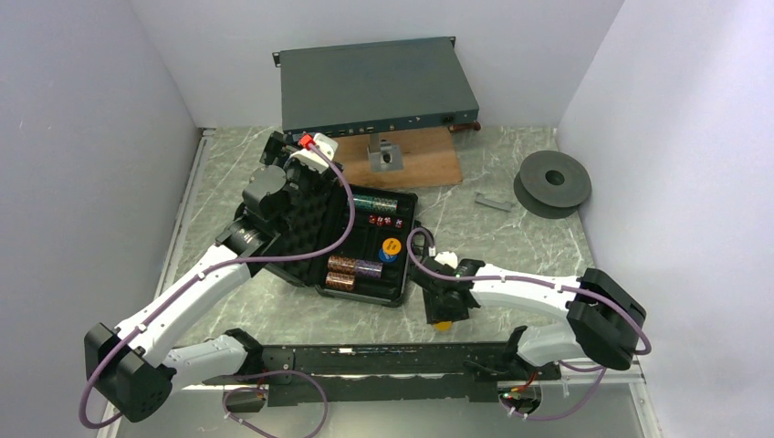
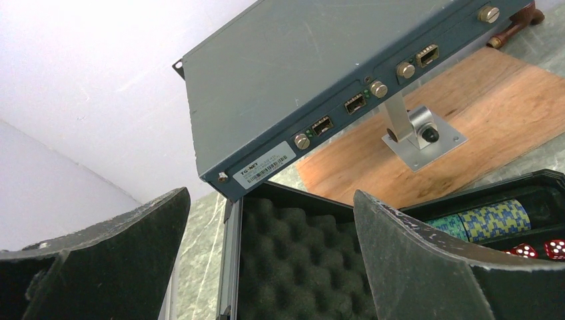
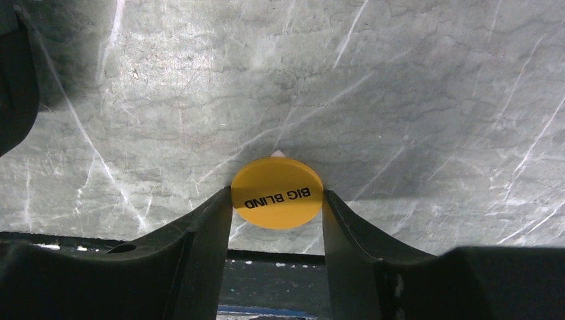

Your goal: Pack up texas hold em set

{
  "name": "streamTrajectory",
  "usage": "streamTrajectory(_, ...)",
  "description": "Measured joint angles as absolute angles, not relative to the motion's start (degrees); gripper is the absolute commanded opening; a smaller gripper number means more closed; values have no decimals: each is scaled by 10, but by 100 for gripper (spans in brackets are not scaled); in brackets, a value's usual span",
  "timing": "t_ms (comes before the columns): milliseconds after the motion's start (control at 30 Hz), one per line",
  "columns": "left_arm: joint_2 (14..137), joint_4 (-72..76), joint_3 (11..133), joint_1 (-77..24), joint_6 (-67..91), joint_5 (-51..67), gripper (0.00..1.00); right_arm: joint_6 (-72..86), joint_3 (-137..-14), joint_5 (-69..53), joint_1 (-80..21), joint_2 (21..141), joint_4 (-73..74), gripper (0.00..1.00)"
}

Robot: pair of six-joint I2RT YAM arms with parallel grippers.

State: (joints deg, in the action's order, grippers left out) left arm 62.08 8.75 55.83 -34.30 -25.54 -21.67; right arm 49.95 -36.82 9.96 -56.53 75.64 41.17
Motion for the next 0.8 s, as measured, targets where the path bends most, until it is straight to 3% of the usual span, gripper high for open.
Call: streamTrajectory(800,621,88,555,-343,-256,-217,100,493,-451,119,-575,759,489,39)
